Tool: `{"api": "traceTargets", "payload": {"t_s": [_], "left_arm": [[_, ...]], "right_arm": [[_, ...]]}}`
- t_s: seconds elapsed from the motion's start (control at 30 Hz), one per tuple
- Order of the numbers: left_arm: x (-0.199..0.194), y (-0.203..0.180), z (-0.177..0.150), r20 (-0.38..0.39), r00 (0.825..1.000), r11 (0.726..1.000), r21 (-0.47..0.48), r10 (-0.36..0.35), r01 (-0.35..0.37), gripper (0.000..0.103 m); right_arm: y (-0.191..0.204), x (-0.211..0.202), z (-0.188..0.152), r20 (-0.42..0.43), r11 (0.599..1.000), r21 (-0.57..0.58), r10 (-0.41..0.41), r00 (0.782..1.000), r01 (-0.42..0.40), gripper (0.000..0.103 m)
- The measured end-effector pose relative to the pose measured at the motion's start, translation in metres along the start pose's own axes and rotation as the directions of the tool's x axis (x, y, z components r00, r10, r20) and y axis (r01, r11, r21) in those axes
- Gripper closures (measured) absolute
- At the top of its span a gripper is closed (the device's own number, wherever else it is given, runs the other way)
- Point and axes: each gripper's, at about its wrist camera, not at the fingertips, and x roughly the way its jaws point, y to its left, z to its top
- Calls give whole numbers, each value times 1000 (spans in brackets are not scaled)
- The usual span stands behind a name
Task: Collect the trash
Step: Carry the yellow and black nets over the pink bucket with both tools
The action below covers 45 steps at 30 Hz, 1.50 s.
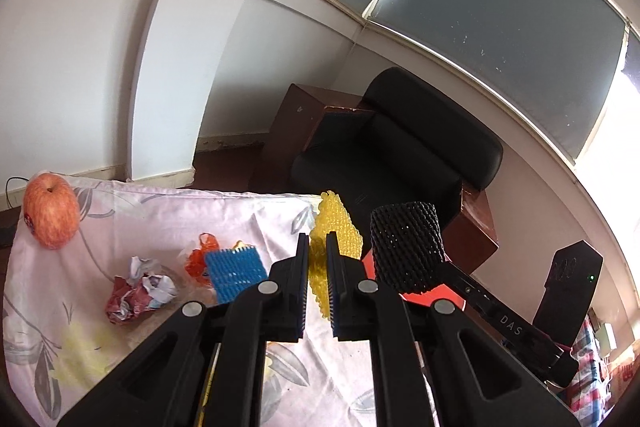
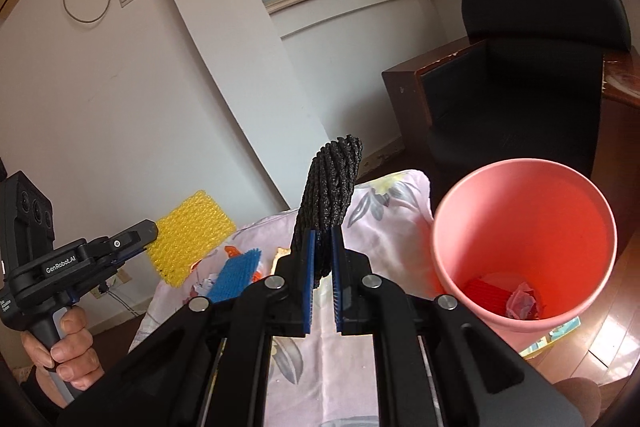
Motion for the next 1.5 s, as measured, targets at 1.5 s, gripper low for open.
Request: {"api": "traceTargets", "payload": {"t_s": [1.5], "left_arm": [[197,-156,-46,-286,958,963,246,-34,108,96]], "right_arm": [[-155,-3,-26,-51,945,210,-247,968,253,95]]}}
